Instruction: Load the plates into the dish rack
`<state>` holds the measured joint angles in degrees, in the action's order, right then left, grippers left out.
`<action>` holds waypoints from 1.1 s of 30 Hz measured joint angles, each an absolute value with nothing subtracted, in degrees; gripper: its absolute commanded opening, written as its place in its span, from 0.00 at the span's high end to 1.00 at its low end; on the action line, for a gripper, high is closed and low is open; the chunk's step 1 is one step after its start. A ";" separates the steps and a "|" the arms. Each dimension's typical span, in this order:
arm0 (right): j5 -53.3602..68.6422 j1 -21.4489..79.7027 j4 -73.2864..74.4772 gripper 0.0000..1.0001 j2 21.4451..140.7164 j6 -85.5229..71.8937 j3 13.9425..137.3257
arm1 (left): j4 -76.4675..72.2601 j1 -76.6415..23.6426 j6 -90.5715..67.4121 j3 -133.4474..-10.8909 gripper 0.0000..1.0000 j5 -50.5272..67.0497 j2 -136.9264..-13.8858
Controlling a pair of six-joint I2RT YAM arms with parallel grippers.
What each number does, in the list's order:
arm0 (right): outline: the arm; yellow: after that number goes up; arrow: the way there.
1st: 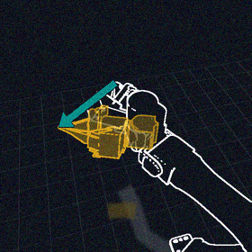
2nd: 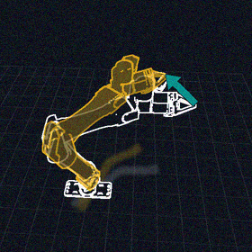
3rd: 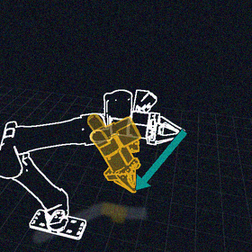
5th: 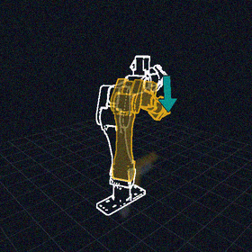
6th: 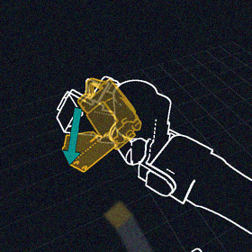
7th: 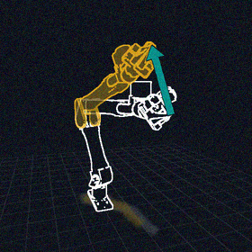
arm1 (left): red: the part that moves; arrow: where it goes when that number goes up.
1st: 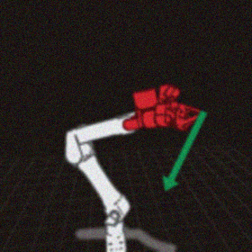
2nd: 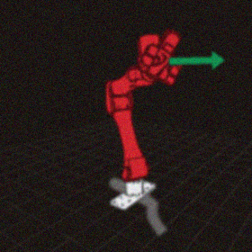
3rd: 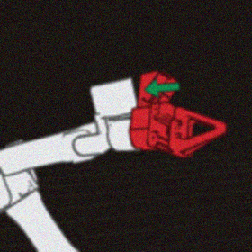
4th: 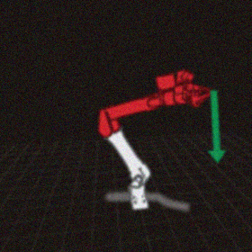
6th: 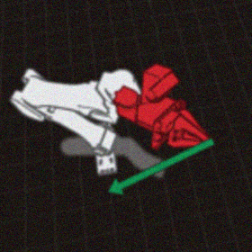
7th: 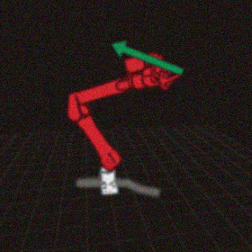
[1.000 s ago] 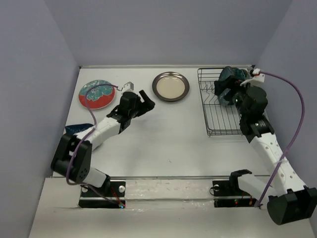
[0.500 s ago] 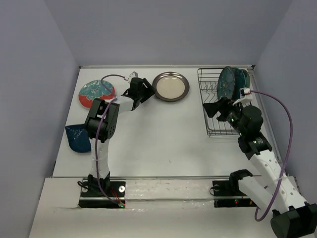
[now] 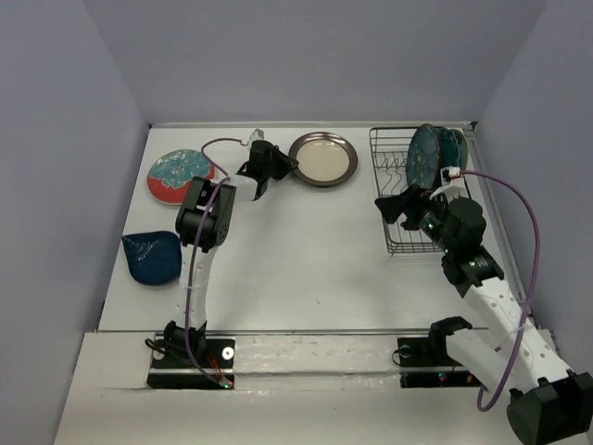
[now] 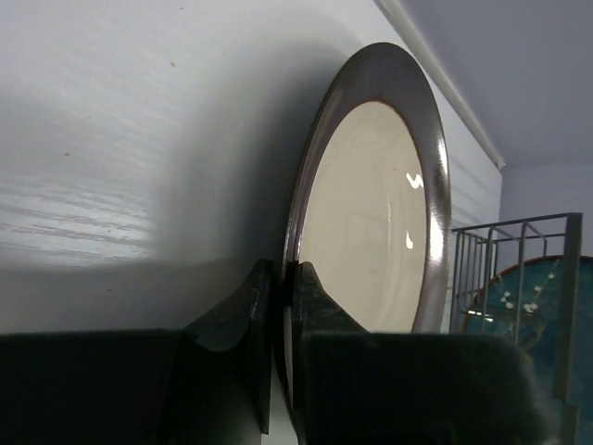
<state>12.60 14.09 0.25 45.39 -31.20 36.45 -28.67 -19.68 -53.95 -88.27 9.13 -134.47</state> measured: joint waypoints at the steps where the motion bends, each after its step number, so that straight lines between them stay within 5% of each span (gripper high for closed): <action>1: 12.58 14.20 -0.01 0.15 45.34 -31.38 36.27 | -29.65 -19.64 -54.61 -88.29 0.94 9.61 -134.50; 7: 13.34 14.28 -0.45 0.15 45.30 -32.27 36.14 | -32.77 -19.33 -55.64 -86.19 0.94 10.24 -134.19; 13: 15.05 14.37 -0.27 0.12 46.85 -32.71 36.67 | -36.69 -17.23 -56.64 -71.48 0.94 11.86 -123.96; 25: 18.20 17.67 -0.45 0.05 57.58 -34.76 43.07 | -38.17 -17.87 -55.11 -38.54 0.94 10.46 -78.04; 33: 21.34 18.44 -0.91 0.04 61.23 -36.10 43.59 | -35.77 -23.46 -54.87 -29.54 0.94 14.63 -64.90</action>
